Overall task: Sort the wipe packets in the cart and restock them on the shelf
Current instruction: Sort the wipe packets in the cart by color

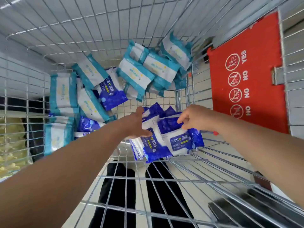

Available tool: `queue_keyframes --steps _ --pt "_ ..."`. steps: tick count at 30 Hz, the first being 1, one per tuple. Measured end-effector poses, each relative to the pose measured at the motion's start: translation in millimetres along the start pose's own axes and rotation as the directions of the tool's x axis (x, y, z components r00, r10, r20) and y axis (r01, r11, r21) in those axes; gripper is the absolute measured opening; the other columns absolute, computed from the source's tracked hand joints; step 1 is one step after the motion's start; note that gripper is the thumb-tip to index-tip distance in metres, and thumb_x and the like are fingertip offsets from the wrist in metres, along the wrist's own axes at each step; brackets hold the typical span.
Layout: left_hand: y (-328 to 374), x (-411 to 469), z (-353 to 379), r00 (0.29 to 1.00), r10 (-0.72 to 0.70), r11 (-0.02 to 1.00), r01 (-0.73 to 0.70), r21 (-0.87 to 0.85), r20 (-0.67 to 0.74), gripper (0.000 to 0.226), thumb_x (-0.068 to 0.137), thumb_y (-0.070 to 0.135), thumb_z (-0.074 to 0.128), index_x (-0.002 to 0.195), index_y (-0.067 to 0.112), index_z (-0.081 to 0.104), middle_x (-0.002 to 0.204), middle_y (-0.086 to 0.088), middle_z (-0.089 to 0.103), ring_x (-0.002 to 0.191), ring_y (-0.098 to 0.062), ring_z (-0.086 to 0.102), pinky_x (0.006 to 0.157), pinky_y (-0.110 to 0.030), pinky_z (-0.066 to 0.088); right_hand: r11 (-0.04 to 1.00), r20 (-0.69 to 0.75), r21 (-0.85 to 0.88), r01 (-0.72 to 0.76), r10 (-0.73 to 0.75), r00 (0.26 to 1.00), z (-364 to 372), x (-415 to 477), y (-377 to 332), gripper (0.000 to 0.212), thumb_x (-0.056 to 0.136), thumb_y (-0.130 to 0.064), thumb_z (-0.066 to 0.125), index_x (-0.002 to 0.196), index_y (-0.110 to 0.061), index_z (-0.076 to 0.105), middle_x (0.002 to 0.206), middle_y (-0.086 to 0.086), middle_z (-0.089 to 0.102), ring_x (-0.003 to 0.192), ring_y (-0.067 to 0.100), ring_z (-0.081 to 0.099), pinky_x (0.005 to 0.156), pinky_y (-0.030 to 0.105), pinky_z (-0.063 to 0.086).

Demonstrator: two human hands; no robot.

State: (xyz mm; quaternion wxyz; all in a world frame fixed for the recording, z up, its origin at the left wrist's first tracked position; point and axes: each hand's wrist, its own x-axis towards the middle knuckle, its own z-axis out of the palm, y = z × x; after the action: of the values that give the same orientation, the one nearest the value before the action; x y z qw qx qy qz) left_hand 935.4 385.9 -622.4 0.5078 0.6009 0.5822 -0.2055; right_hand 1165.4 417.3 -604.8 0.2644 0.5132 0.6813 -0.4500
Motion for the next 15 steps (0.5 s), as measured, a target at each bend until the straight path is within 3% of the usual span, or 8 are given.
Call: queue_keyframes --steps 2,5,10,13,15 --pt "1 -1 -10 0.999 0.007 1.000 -0.006 0.023 -0.038 0.085 0.086 0.049 0.063 0.148 0.018 0.014 0.147 -0.011 0.040 0.124 -0.030 0.050 0.098 -0.038 0.042 1.000 -0.124 -0.016 0.016 -0.018 0.992 -10 2 -5 0.033 0.088 -0.016 0.064 0.121 -0.012 0.066 0.117 0.002 0.066 0.108 0.018 0.058 0.083 0.020 0.040" --pt "-8 -5 -32 0.986 0.036 0.997 -0.024 0.074 -0.160 0.065 0.090 0.051 0.054 0.142 0.016 0.035 0.143 -0.007 0.045 0.125 -0.025 0.048 0.102 -0.039 0.041 0.999 -0.262 -0.035 0.040 -0.048 0.964 -25 7 -26 0.034 0.090 -0.023 0.060 0.124 -0.018 0.063 0.133 0.002 0.058 0.121 0.019 0.052 0.100 0.031 0.039" --pt "-59 -32 -73 0.936 0.007 0.991 0.040 0.125 -0.351 0.039 0.091 0.042 0.055 0.125 0.022 0.052 0.126 -0.004 0.058 0.114 -0.026 0.055 0.094 -0.039 0.045 0.988 -0.356 -0.081 0.133 -0.153 0.922 -43 31 -96 0.034 0.095 -0.025 0.053 0.127 -0.018 0.060 0.135 0.002 0.056 0.124 0.021 0.049 0.102 0.033 0.037" --pt "-114 -54 -92 0.923 -0.080 0.986 0.130 0.108 -0.376 0.045 0.088 0.035 0.064 0.128 0.021 0.051 0.126 -0.005 0.057 0.115 -0.026 0.054 0.096 -0.038 0.043 0.978 -0.383 -0.095 0.187 -0.209 0.900 -43 57 -147 0.032 0.097 -0.022 0.049 0.125 -0.011 0.061 0.130 0.009 0.058 0.119 0.024 0.051 0.097 0.031 0.038" --pt "-153 -66 -98 0.929 -0.112 0.982 0.157 0.102 -0.354 0.049 0.082 0.030 0.071 0.126 0.017 0.053 0.125 -0.008 0.057 0.114 -0.027 0.054 0.096 -0.035 0.043 0.981 -0.451 0.010 0.192 -0.167 0.877 -39 77 -178 0.034 0.094 -0.022 0.053 0.126 -0.012 0.061 0.127 0.012 0.059 0.117 0.027 0.052 0.096 0.032 0.040"
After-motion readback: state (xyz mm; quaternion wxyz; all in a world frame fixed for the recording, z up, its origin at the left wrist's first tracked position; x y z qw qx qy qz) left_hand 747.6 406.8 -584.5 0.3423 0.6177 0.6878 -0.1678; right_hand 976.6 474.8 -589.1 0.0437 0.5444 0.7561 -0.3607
